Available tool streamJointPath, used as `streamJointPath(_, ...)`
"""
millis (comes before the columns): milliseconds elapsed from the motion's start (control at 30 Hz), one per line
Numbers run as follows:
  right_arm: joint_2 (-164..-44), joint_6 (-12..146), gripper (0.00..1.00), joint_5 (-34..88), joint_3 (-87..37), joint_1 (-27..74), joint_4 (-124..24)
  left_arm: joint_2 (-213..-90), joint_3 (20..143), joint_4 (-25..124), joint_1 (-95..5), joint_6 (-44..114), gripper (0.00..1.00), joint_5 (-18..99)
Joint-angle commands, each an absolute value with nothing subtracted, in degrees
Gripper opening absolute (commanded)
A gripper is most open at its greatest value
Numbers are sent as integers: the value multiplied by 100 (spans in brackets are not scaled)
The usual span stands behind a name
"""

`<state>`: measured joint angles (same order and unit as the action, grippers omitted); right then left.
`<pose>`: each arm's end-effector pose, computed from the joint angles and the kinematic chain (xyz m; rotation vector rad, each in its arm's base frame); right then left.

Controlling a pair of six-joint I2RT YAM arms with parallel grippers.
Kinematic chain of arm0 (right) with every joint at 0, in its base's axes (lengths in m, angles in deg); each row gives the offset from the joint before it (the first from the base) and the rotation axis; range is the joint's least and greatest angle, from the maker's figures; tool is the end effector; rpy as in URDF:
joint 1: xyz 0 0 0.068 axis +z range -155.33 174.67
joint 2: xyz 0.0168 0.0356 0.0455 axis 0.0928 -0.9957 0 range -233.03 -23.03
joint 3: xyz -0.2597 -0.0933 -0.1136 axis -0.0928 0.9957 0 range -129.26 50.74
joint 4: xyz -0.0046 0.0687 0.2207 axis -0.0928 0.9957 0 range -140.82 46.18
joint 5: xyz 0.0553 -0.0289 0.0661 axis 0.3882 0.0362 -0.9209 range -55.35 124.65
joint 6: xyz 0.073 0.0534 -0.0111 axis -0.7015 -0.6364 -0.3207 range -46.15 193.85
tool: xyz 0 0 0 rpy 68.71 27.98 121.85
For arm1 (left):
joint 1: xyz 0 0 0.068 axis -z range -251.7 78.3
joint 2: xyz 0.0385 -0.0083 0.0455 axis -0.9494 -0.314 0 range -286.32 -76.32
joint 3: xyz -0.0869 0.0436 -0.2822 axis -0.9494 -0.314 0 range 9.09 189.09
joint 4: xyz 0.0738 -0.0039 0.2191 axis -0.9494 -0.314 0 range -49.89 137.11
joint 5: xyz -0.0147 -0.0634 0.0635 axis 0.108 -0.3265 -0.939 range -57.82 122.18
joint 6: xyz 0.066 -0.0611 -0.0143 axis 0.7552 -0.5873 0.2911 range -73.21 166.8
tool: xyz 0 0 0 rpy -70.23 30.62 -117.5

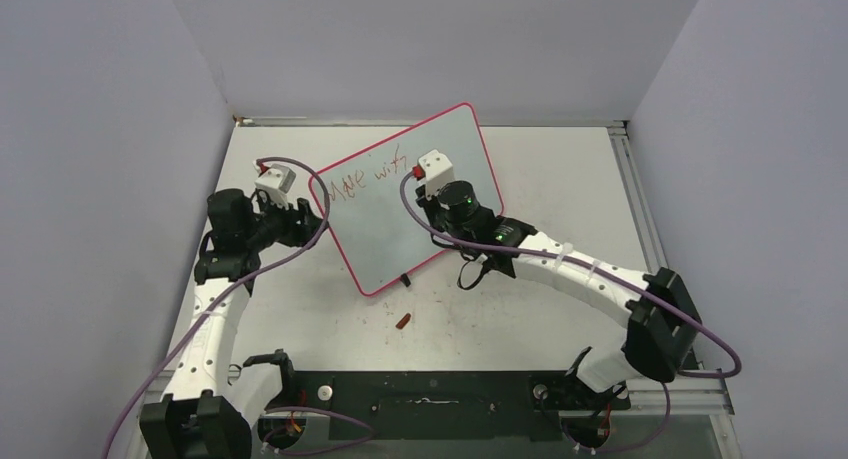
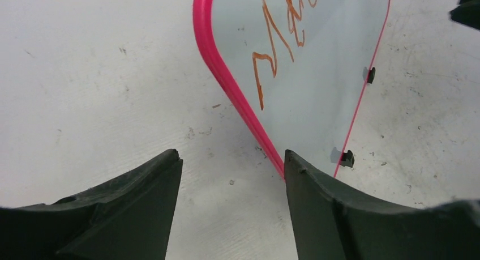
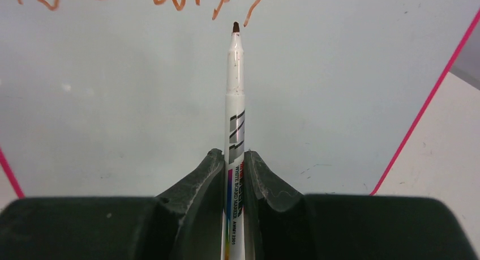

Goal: Write a sentence on the whiteboard
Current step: Write a sentence on the whiteboard, then adjust the whiteboard marker.

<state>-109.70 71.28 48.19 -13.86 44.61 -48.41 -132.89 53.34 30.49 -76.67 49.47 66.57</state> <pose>0.2477 0.2648 0.3155 -0.6626 1.8903 0.3556 0.2072 -0.0281 0.3008 0.3230 1.9960 -0.5360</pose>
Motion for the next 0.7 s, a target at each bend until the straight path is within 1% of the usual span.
streamJointPath(0,-10150,6944,5,4727,-1404,4481,-4270,-12846,5245,3142,-7679,5051,69,6135)
streamJointPath(100,-9880,6893,5,4675,-1418,4465,-3829,-12522,5191,3200,-7684,5038,74,5947)
streamJointPath(200,-9626,6755,5,4388,-1436,4324,-3420,-12224,5236,3291,-7680,5043,76,5822)
streamJointPath(267,-9517,6626,5,3815,-1500,4022,-3101,-12105,5439,3215,-7614,5093,76,5707)
streamJointPath(333,-9487,6582,5,2873,-1557,3655,-2787,-12031,5706,3160,-7382,5118,77,5534)
streamJointPath(433,-9592,6624,5,1587,-1694,3279,-2243,-12055,6198,3000,-6640,5238,78,5294)
streamJointPath(533,-9722,6763,5,106,-1716,2878,-1672,-12293,6603,2706,-5686,5542,79,5284)
streamJointPath(633,-9801,6852,5,-737,-1764,2769,-1155,-12562,6718,2271,-4650,6005,78,5390)
streamJointPath(667,-9835,6923,5,-1047,-1766,2764,-960,-12592,6670,2212,-4143,6161,78,5350)
